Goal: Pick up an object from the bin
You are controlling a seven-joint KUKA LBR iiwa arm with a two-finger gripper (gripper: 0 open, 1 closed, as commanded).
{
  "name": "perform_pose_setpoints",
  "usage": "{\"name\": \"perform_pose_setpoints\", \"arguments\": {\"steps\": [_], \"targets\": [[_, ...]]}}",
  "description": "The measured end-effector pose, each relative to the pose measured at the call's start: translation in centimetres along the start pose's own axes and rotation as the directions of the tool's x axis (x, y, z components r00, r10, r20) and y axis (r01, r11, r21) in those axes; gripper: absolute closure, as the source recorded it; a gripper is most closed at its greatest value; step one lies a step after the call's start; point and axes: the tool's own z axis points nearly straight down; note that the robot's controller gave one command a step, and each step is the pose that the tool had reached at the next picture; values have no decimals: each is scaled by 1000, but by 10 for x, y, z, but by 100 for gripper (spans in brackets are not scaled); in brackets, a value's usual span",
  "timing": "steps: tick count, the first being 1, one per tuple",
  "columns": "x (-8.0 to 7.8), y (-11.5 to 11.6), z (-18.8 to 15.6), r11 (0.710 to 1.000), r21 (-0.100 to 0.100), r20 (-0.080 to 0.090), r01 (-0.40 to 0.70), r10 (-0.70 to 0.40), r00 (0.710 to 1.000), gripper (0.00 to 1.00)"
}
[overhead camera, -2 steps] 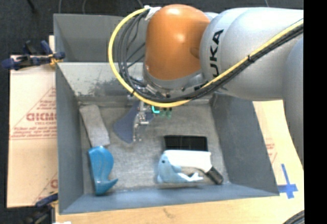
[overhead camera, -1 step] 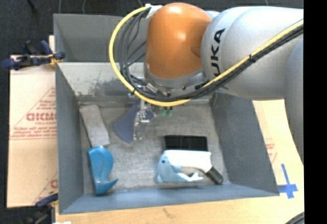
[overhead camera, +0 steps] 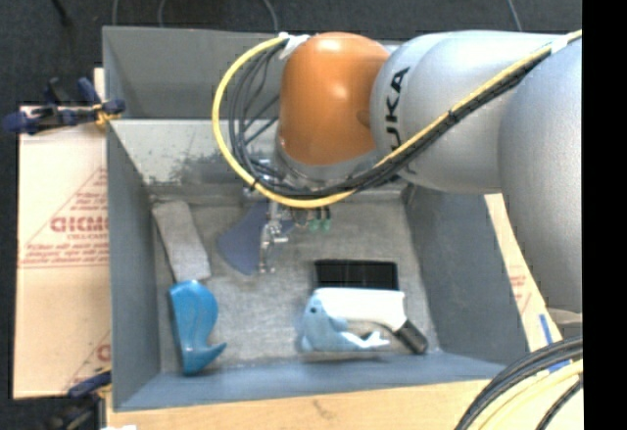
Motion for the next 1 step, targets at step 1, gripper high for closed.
{"name": "perform_pose_setpoints", "arguments": {"steps": [1], "targets": [[-31,-22,81,998,1,0,56,-56,998,0]]}}
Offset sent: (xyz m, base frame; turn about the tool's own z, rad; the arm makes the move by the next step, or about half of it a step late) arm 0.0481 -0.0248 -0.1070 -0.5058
